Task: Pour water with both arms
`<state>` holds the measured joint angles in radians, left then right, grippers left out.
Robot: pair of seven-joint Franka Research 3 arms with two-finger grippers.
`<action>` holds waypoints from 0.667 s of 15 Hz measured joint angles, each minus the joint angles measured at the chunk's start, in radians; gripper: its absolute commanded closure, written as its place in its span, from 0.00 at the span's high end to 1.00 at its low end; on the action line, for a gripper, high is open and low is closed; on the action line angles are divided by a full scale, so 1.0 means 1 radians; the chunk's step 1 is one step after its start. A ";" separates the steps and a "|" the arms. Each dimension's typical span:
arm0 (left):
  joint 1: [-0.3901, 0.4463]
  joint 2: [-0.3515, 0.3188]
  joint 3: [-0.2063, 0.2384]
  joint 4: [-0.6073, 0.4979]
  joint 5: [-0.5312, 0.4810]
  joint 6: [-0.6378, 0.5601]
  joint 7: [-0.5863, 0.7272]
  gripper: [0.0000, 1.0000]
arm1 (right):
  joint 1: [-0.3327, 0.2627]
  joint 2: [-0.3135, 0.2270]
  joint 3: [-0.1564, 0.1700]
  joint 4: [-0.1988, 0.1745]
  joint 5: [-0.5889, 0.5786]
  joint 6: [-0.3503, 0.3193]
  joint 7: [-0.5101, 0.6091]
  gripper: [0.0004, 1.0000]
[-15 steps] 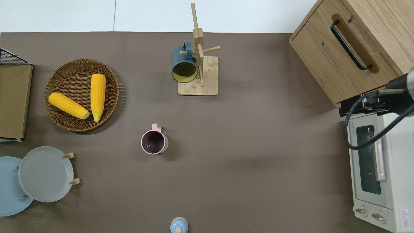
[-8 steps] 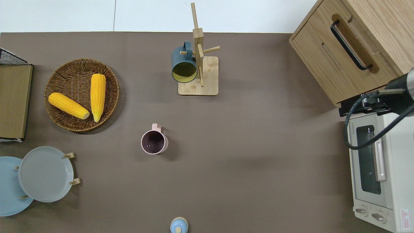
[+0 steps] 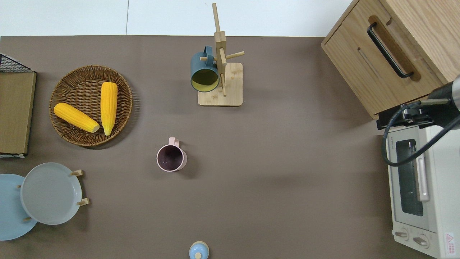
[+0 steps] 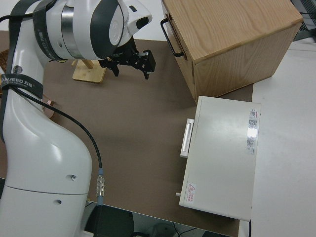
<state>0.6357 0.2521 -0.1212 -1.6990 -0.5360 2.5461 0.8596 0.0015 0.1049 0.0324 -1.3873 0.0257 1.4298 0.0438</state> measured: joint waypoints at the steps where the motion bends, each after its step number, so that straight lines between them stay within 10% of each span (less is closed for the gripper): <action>1: 0.003 0.002 0.000 0.000 -0.001 0.000 0.002 0.02 | 0.000 0.000 0.000 0.000 0.000 0.000 0.000 0.99; 10: 0.011 0.025 -0.001 0.001 -0.031 0.002 0.034 0.09 | 0.000 0.000 0.000 0.000 0.000 0.000 0.000 0.99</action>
<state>0.6464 0.2767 -0.1220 -1.6980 -0.5668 2.5478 0.8940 0.0015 0.1049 0.0324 -1.3873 0.0257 1.4298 0.0438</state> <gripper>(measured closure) 0.366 0.004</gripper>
